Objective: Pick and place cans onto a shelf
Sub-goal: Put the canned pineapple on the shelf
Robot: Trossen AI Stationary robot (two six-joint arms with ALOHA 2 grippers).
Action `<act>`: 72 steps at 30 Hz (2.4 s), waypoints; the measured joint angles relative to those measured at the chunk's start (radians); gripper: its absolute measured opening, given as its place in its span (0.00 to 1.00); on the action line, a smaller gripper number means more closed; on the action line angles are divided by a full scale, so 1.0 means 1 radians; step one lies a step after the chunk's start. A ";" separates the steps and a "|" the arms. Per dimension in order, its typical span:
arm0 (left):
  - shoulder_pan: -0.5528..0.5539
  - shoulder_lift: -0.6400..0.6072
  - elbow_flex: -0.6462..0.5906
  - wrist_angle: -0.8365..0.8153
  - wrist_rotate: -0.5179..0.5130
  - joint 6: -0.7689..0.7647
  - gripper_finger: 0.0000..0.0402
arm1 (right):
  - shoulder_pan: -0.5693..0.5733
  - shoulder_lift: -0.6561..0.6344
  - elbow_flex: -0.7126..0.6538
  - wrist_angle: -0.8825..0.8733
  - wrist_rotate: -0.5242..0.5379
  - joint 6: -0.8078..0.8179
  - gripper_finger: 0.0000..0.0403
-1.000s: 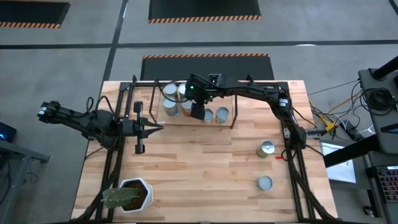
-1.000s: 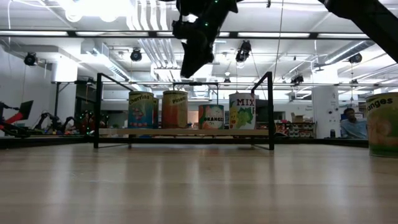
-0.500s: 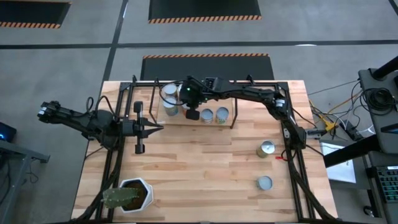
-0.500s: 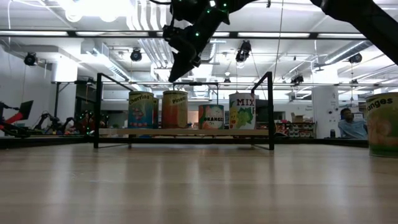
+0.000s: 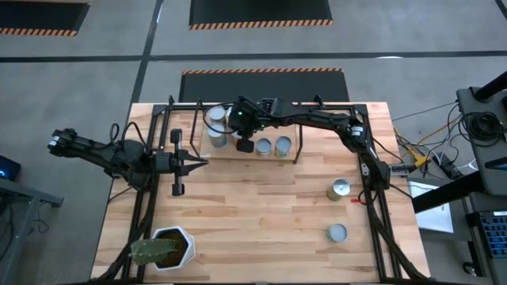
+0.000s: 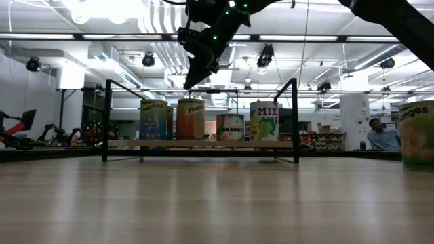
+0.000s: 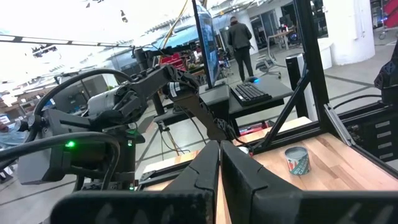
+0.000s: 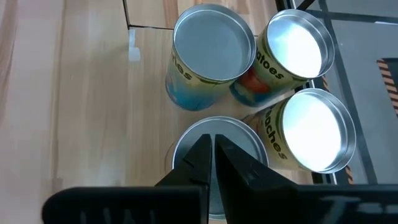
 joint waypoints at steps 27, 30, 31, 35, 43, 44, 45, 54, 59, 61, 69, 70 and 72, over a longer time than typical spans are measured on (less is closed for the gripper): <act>0.000 0.000 0.000 0.001 0.000 0.001 0.00 | -0.002 -0.084 0.010 -0.064 0.011 -0.019 0.02; 0.000 0.000 0.000 0.001 0.000 0.003 0.00 | -0.005 -0.097 0.006 -0.111 0.011 -0.018 0.02; 0.000 0.000 0.000 0.001 0.000 0.003 0.00 | -0.005 -0.097 0.001 -0.110 0.010 -0.013 0.02; 0.000 0.000 0.000 0.001 0.000 0.003 0.00 | -0.009 -0.092 -0.031 -0.097 0.020 0.001 0.02; 0.000 0.000 0.000 0.001 0.000 0.003 0.00 | -0.024 -0.087 -0.088 -0.108 0.209 0.009 0.02; 0.000 0.000 0.000 0.001 0.000 0.003 0.00 | -0.029 -0.087 -0.088 -0.101 0.191 0.013 0.02; 0.000 0.000 0.000 0.002 0.000 0.003 0.00 | -0.035 -0.086 -0.088 -0.097 0.165 0.017 0.02; 0.000 0.000 0.000 0.001 0.000 0.000 0.00 | -0.046 -0.066 -0.093 -0.093 0.111 0.024 0.02; 0.000 0.000 0.000 0.001 0.000 0.000 0.00 | -0.048 -0.066 -0.110 -0.090 0.111 0.025 0.02; 0.000 0.000 0.000 0.001 0.000 0.000 0.00 | -0.047 -0.067 -0.133 -0.068 0.109 0.026 0.02; 0.000 0.000 0.000 0.001 0.000 0.000 0.00 | -0.047 -0.066 -0.234 0.007 0.103 0.027 0.02; 0.000 0.000 0.000 0.001 0.000 0.000 0.00 | -0.046 -0.066 -0.240 0.007 0.103 0.027 0.02; 0.000 0.000 0.000 0.001 0.000 0.000 0.00 | -0.045 -0.066 -0.243 0.012 0.101 0.031 0.02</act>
